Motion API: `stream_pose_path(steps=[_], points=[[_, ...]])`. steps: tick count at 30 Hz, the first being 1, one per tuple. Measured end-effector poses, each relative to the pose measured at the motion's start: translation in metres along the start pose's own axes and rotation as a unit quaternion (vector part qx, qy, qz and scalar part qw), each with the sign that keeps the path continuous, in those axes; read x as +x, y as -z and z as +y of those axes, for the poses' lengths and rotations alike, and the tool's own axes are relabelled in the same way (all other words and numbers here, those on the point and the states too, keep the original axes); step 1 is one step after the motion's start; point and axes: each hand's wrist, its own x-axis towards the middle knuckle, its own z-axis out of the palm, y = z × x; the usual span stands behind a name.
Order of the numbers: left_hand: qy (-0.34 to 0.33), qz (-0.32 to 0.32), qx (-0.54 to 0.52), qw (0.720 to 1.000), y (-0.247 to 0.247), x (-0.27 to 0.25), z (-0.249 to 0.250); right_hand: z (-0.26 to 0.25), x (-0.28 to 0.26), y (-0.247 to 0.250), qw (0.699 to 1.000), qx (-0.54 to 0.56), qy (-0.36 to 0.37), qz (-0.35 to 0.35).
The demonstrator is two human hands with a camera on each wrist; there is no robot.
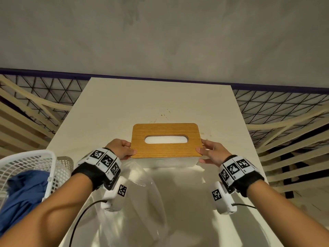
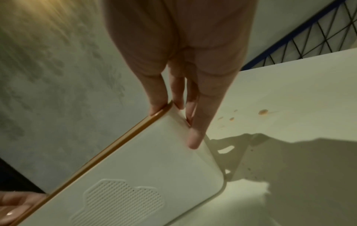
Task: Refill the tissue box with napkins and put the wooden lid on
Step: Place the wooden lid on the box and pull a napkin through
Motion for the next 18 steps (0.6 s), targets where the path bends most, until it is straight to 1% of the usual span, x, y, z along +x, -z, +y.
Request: stream_pose_path(steps=[1, 3, 5, 7, 8, 9, 12, 15, 18], points=[[-0.001, 0.008, 0.031, 0.999, 0.000, -0.002, 0.002, 0.001, -0.001, 0.000, 1.000, 0.002, 0.001, 0.003], [-0.012, 0.038, 0.143, 0.989, -0.002, -0.005, 0.010, 0.002, -0.004, -0.001, 1.000, -0.001, 0.004, 0.006], [-0.059, 0.096, 0.252, 0.961, -0.011, -0.012, 0.021, 0.002, -0.007, -0.001, 1.000, -0.007, 0.009, 0.004], [-0.125, 0.140, 0.289, 0.939, -0.029, -0.018, 0.034, 0.002, -0.011, -0.001, 1.000, -0.008, 0.012, 0.000], [-0.145, 0.145, 0.291, 0.934, -0.040, -0.021, 0.040, 0.002, -0.012, -0.001, 1.000, -0.010, 0.012, -0.003], [-0.150, 0.139, 0.290, 0.935, -0.052, -0.022, 0.046, 0.002, -0.013, -0.001, 1.000, -0.012, 0.012, -0.006], [-0.100, 0.107, 0.309, 0.940, -0.081, -0.016, 0.062, 0.000, -0.016, 0.001, 1.000, -0.012, 0.012, -0.011], [-0.056, 0.126, 0.304, 0.943, -0.094, -0.005, 0.070, -0.001, -0.018, 0.004, 1.000, -0.016, 0.012, -0.021], [-0.021, 0.108, 0.282, 0.953, -0.096, 0.006, 0.073, 0.000, -0.017, 0.006, 0.999, -0.010, 0.008, -0.030]])
